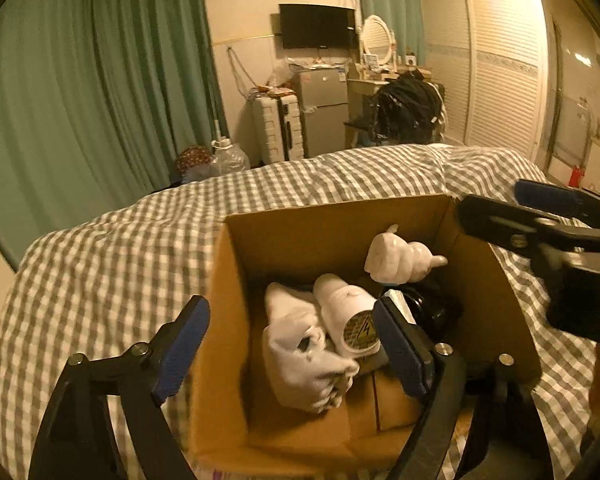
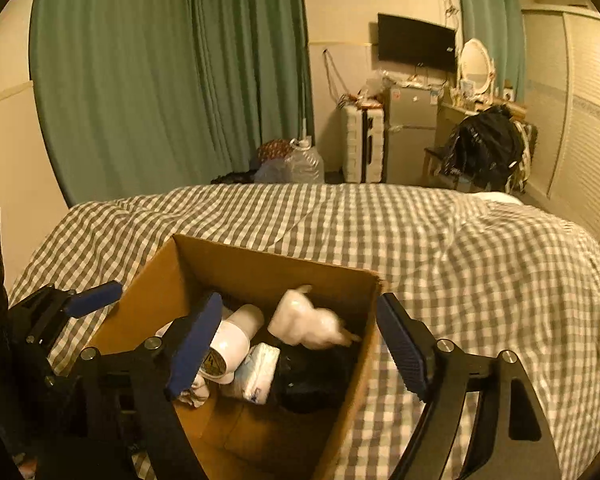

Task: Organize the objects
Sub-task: 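Withdraw both tools from the box toward the toothpaste and case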

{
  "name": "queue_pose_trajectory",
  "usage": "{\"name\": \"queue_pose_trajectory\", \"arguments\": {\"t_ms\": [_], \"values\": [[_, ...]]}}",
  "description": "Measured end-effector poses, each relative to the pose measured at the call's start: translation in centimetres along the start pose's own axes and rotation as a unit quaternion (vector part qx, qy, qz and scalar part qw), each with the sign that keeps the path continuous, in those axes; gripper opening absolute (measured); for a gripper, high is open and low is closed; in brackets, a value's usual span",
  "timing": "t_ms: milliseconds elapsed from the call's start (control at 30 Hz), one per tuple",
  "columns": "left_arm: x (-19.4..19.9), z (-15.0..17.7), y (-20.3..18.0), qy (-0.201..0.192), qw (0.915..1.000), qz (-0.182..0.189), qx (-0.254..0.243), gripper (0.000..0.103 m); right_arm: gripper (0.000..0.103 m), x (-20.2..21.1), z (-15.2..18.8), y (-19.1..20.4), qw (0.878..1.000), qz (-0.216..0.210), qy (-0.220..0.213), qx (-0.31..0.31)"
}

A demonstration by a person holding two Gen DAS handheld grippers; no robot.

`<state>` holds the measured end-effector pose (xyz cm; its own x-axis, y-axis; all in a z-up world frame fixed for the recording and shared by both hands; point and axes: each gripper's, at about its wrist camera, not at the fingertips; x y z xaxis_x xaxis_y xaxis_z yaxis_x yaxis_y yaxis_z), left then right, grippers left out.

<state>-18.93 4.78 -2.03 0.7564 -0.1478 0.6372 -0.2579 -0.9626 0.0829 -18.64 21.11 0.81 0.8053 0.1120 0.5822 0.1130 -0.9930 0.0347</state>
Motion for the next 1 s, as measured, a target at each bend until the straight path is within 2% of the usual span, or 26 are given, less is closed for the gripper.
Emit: {"name": "queue_pose_trajectory", "arguments": {"t_ms": [100, 200, 300, 433, 600, 667, 800, 1000], "values": [[2.8, -0.4, 0.8, -0.015, 0.9998, -0.011, 0.009, 0.088, 0.080, 2.4, -0.1, 0.3, 1.000, 0.007, -0.011, 0.002], [6.1, -1.2, 1.8, -0.034, 0.9990, -0.019, 0.023, 0.095, 0.081, 5.4, -0.6, 1.0, 0.999, 0.017, -0.028, 0.014], [9.7, -1.9, 2.5, -0.058, 0.9975, -0.022, 0.035, 0.096, 0.083, 9.0, -1.4, 1.6, 0.998, 0.014, -0.051, 0.016], [14.0, -2.5, 2.7, -0.083, 0.9952, -0.038, 0.036, 0.099, 0.090, 14.1, -2.6, 2.7, 0.996, 0.017, -0.084, 0.018], [18.8, -2.3, 3.2, -0.118, 0.9912, -0.037, 0.047, 0.103, 0.096, 20.4, -3.0, 4.5, 0.991, 0.015, -0.126, 0.033], [20.0, -1.9, 3.6, -0.125, 0.9899, -0.040, 0.054, 0.103, 0.099, 22.2, -2.9, 5.2, 0.989, 0.016, -0.138, 0.042], [21.1, -0.3, 4.1, -0.128, 0.9881, -0.050, 0.069, 0.103, 0.099, 24.1, -2.0, 6.2, 0.988, 0.021, -0.145, 0.047], [18.8, 4.2, 4.7, -0.091, 0.9895, -0.063, 0.093, 0.103, 0.099, 22.3, 0.9, 6.6, 0.992, 0.002, -0.117, 0.036]]}}
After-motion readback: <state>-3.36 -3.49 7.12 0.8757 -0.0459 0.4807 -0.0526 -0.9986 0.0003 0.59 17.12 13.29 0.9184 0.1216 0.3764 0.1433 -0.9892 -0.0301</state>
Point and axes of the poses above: each gripper's, at about its wrist camera, not at the fingertips, and x roughly against the way its jaws point, y to its left, z to its underside, and after that the axes turned 2 degrees about x, right-handed
